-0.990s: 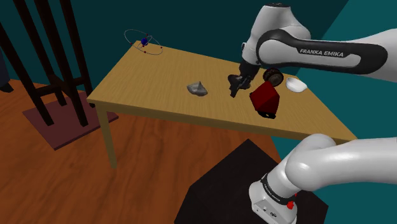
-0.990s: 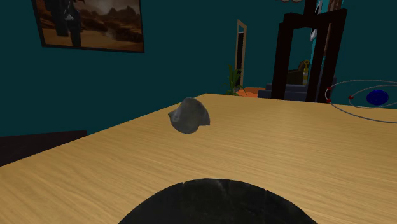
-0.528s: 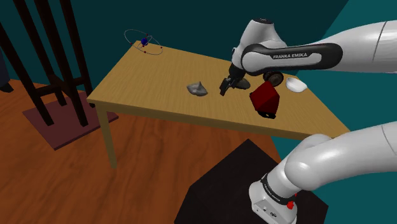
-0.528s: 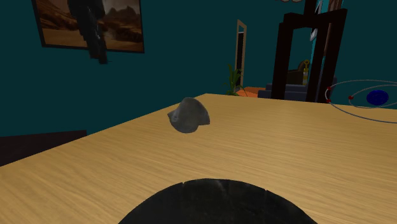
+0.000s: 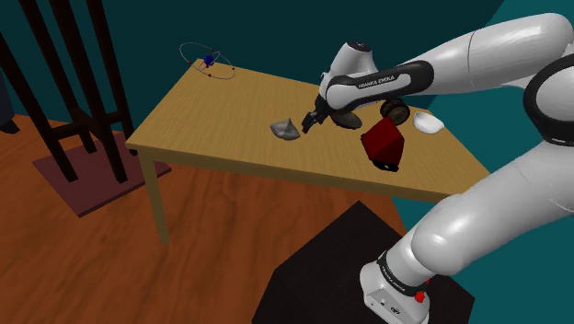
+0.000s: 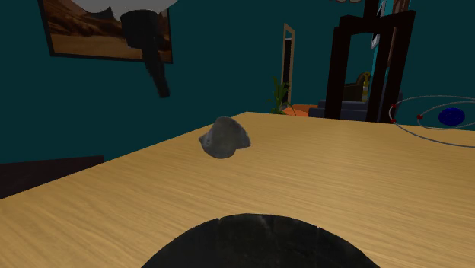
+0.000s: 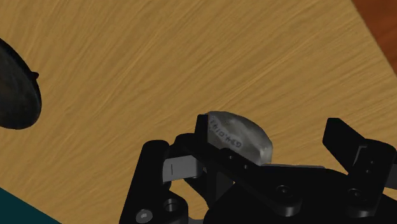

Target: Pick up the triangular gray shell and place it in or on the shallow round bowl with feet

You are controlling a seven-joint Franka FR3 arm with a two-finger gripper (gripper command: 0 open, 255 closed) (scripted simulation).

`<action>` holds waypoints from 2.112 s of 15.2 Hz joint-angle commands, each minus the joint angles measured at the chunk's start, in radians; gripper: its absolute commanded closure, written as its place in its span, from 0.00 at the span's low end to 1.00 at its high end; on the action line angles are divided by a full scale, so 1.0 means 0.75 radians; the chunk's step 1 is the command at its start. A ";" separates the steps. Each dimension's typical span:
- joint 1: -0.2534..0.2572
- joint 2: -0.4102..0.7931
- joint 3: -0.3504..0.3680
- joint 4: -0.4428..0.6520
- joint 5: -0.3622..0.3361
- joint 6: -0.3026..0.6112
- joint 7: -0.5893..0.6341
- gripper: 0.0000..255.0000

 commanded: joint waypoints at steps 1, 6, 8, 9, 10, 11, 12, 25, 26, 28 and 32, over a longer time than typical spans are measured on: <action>-0.002 0.097 -0.021 0.053 0.033 0.085 -0.047 0.00; -0.015 0.344 -0.036 0.220 0.166 0.251 -0.178 0.00; -0.022 0.387 -0.031 0.245 0.188 0.279 -0.198 0.00; -0.024 0.405 -0.030 0.249 0.193 0.292 -0.201 0.00; -0.026 0.423 -0.028 0.253 0.199 0.305 -0.205 0.00; -0.028 0.440 -0.026 0.258 0.204 0.318 -0.209 0.00; -0.030 0.458 -0.025 0.263 0.210 0.331 -0.213 0.00; -0.027 0.496 -0.021 0.278 0.217 0.354 -0.211 1.00; -0.031 0.504 -0.020 0.279 0.222 0.361 -0.218 1.00; -0.027 0.508 -0.020 0.289 0.219 0.354 -0.212 1.00; -0.034 0.505 -0.021 0.277 0.225 0.363 -0.224 1.00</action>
